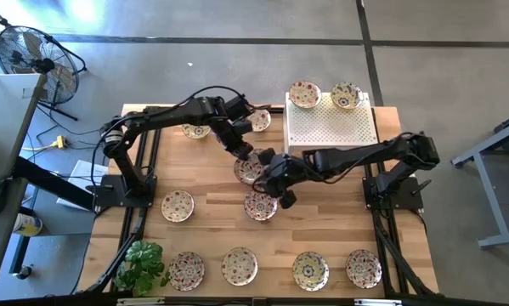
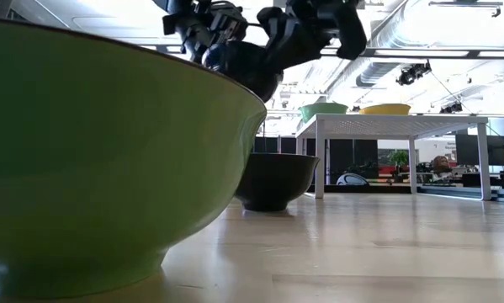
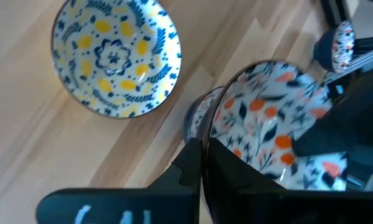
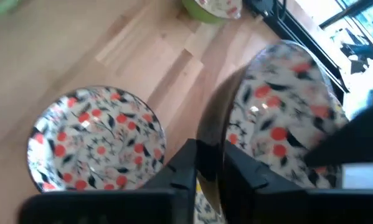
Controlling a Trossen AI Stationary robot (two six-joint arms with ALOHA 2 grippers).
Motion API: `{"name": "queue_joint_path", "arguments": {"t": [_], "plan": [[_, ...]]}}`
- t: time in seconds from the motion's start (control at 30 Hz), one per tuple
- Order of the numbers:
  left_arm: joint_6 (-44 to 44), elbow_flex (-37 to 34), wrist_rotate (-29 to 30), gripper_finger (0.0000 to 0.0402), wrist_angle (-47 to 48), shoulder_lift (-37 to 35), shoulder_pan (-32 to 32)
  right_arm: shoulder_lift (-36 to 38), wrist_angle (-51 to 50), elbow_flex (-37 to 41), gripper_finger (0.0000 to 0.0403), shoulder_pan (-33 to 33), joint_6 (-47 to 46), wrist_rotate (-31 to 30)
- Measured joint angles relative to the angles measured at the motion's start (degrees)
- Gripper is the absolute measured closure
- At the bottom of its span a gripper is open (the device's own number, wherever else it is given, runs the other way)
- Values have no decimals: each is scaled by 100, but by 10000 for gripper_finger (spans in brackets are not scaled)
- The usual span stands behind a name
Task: Pick & Place Mini bowls
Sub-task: Put the black patterned bowl on the shelf
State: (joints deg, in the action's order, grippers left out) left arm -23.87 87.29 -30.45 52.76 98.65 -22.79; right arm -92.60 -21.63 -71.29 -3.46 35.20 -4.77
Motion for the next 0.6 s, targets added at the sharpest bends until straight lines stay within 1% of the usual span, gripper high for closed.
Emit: {"name": "queue_joint_path", "arguments": {"t": [0.07, 0.13, 0.23, 0.37, 0.43, 0.5, 0.6], "plan": [[4, 5, -60, 392, -91, 0, -2, -11, -7, 0, 387, -4, -22, 48], [18, 13, -74, 372, -204, -6, -8, -13, -55, 7, 391, -4, -55, 29], [57, 45, -75, 328, -132, -13, -46, -13, -70, 11, 386, -1, -188, -93], [357, 373, -11, 268, 219, -55, -217, -9, -165, 11, 397, 7, -333, -196], [586, 544, 175, 247, 302, -61, -303, 0, -235, 11, 396, 8, -412, -215], [689, 597, 536, 238, 452, -173, -398, 3, -308, 11, 395, 7, -517, -179], [689, 535, 1145, 247, 396, -533, -469, 72, -447, 11, 398, 6, -658, -167]]}}
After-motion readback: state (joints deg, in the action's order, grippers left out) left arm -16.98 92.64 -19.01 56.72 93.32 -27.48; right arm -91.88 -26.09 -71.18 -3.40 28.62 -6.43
